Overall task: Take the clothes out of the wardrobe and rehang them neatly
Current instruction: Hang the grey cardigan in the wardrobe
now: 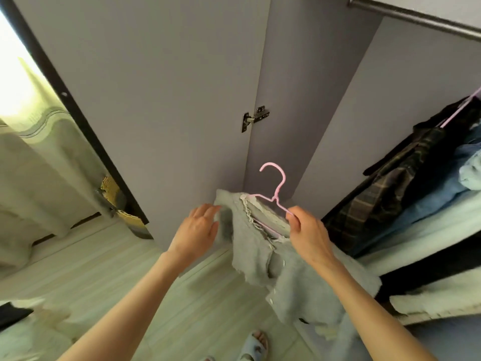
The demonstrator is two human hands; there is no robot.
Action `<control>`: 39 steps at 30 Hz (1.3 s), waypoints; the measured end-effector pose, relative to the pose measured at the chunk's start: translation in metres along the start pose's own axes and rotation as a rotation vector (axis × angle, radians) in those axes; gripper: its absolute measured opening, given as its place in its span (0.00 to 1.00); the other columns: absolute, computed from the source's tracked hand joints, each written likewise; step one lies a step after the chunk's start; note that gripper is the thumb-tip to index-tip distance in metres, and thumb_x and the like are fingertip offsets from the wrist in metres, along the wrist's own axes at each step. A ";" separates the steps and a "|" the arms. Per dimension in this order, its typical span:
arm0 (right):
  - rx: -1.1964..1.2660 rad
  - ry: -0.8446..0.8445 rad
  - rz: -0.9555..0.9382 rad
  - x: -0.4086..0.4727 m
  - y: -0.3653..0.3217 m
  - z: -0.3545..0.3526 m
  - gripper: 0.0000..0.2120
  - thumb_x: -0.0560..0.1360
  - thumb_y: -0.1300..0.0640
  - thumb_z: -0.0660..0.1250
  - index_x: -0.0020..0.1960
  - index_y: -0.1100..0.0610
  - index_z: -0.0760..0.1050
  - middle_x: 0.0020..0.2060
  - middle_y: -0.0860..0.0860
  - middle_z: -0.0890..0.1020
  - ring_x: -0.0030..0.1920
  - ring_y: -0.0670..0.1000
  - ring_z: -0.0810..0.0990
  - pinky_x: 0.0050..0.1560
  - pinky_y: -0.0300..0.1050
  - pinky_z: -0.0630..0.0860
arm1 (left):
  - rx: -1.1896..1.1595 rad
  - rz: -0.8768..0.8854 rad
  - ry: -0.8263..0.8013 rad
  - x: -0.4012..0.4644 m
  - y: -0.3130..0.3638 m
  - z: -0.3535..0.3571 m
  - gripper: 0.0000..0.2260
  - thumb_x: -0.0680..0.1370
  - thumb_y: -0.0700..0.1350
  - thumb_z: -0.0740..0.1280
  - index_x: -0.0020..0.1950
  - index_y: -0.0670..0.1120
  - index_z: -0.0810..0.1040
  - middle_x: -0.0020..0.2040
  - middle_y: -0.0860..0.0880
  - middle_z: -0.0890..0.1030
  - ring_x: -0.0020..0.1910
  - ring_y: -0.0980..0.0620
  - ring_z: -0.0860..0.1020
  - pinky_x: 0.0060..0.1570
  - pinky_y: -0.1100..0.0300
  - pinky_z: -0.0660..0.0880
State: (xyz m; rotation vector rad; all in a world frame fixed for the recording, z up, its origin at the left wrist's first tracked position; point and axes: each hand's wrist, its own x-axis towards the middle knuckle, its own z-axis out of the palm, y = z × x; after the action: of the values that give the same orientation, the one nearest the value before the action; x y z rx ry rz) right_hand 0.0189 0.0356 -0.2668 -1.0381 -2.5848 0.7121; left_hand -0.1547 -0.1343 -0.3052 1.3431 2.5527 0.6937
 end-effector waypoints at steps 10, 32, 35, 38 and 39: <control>0.208 -0.151 -0.564 -0.010 -0.076 0.048 0.10 0.74 0.57 0.62 0.45 0.59 0.81 0.29 0.50 0.74 0.33 0.50 0.70 0.33 0.43 0.67 | 0.008 -0.320 0.101 -0.105 -0.071 -0.013 0.16 0.80 0.51 0.59 0.66 0.47 0.72 0.63 0.45 0.76 0.64 0.44 0.71 0.63 0.49 0.68; 0.585 -0.951 -1.328 -0.088 -0.264 0.172 0.09 0.76 0.60 0.65 0.55 0.59 0.79 0.41 0.46 0.78 0.41 0.47 0.76 0.43 0.41 0.75 | 0.318 -1.364 1.152 -0.335 0.018 -0.032 0.15 0.76 0.52 0.57 0.43 0.46 0.80 0.30 0.53 0.73 0.30 0.51 0.70 0.41 0.58 0.60; 0.528 -0.861 -1.484 -0.111 -0.281 0.179 0.17 0.78 0.48 0.56 0.55 0.56 0.79 0.45 0.49 0.80 0.47 0.49 0.76 0.51 0.43 0.69 | 0.374 -1.497 1.220 -0.359 0.032 -0.038 0.16 0.76 0.54 0.56 0.43 0.47 0.80 0.30 0.51 0.75 0.30 0.50 0.71 0.41 0.59 0.59; 0.387 -0.761 -1.555 -0.126 -0.287 0.195 0.24 0.77 0.42 0.51 0.55 0.56 0.78 0.48 0.51 0.81 0.52 0.53 0.77 0.57 0.48 0.67 | 0.388 -1.593 1.313 -0.390 0.045 -0.037 0.16 0.76 0.54 0.57 0.41 0.46 0.79 0.29 0.52 0.74 0.30 0.49 0.72 0.40 0.61 0.55; 0.349 -0.754 -1.592 -0.134 -0.288 0.199 0.24 0.76 0.41 0.50 0.54 0.56 0.78 0.47 0.52 0.81 0.51 0.54 0.77 0.57 0.49 0.67 | 0.385 -1.625 1.342 -0.401 0.051 -0.036 0.16 0.76 0.54 0.57 0.40 0.47 0.79 0.29 0.53 0.73 0.30 0.49 0.72 0.41 0.59 0.56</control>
State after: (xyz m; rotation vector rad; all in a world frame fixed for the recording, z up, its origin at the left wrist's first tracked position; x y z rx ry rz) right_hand -0.1332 -0.3065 -0.2898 1.5415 -2.5203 0.9772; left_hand 0.1017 -0.4473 -0.2739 -1.9233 3.2617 0.6813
